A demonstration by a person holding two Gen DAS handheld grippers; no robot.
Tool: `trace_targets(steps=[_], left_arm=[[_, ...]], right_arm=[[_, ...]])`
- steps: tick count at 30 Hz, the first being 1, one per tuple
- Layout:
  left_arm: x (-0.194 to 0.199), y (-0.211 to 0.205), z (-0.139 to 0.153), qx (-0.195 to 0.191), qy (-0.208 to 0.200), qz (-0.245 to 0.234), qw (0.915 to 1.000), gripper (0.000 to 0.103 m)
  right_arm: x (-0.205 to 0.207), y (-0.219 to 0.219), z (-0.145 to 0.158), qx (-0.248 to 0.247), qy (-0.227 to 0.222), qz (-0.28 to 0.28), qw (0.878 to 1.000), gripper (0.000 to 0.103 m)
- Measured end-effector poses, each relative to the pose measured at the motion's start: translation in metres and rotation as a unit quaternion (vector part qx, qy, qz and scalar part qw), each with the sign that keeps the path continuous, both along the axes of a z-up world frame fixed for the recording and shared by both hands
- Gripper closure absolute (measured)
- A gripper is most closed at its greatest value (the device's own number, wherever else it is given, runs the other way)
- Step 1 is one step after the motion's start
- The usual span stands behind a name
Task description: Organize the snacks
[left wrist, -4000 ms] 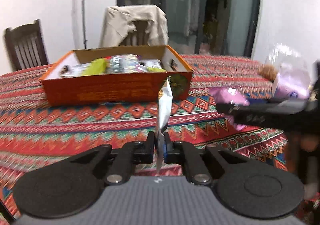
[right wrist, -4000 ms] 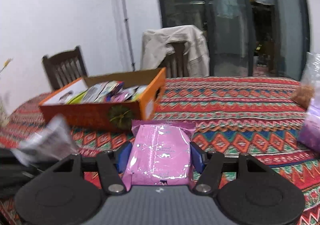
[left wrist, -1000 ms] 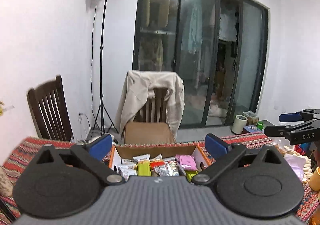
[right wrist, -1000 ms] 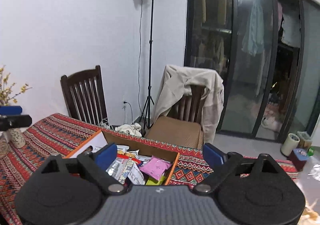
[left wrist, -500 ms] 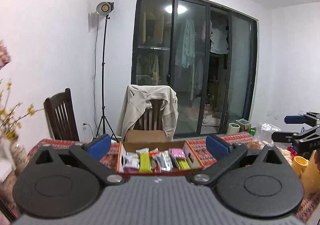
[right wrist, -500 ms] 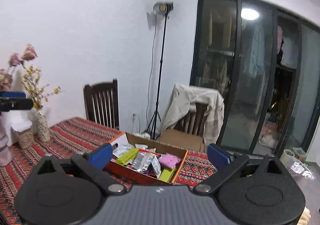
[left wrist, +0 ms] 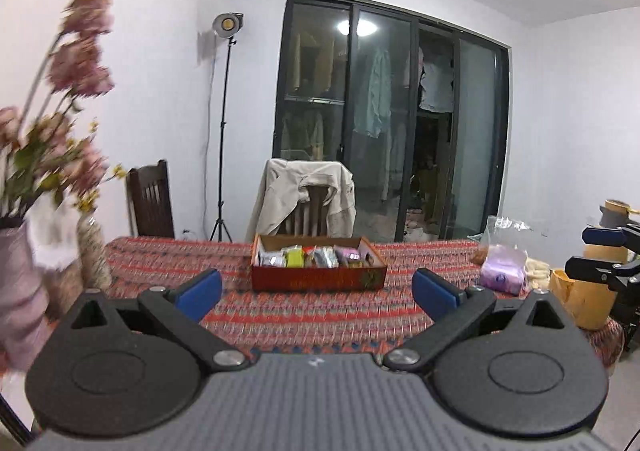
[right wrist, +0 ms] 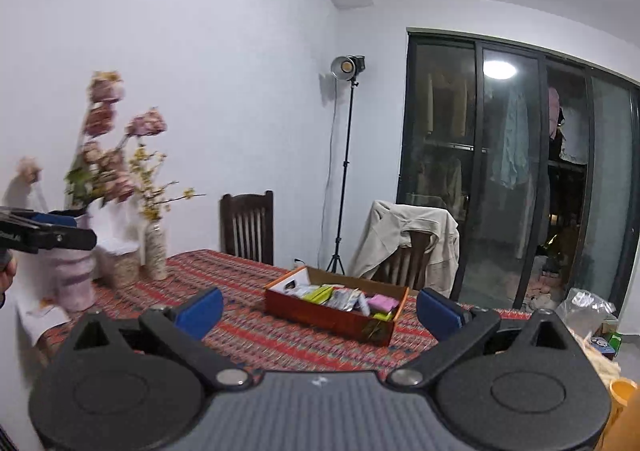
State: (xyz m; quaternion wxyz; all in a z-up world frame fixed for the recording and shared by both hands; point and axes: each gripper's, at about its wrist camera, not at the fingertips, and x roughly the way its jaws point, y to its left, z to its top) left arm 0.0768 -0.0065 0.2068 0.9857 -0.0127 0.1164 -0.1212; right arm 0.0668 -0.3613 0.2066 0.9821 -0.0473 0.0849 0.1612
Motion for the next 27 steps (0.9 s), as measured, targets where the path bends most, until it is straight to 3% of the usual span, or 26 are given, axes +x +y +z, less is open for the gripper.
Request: trace_targets(steps=[7, 12, 15, 17, 22, 27], left_arm=[[-0.070, 0.008, -0.081, -0.008, 0.020, 0.016, 0.9996, 0.000], [-0.082, -0.009, -0.129, 0.024, 0.026, 0.030, 0.9989, 0.000], [-0.081, -0.016, -0.155, 0.008, 0.032, 0.051, 0.9982, 0.000], [-0.082, -0.017, -0.170, 0.006, 0.046, 0.046, 0.9978, 0.000], [-0.085, -0.023, -0.187, 0.037, 0.056, 0.041, 0.9969, 0.000], [-0.087, -0.020, -0.186, 0.035, 0.055, 0.047, 0.9968, 0.000]], right_arm=[[-0.067, 0.023, -0.052, 0.011, 0.009, 0.007, 1.000, 0.000], [-0.093, 0.035, -0.111, 0.058, 0.038, -0.014, 0.998, 0.000], [-0.099, 0.044, -0.149, 0.080, 0.061, -0.038, 0.994, 0.000], [-0.103, 0.051, -0.170, 0.067, 0.063, -0.076, 0.993, 0.000], [-0.103, 0.059, -0.199, 0.016, 0.068, -0.113, 0.991, 0.000], [-0.109, 0.065, -0.209, 0.034, 0.071, -0.104, 0.991, 0.000]])
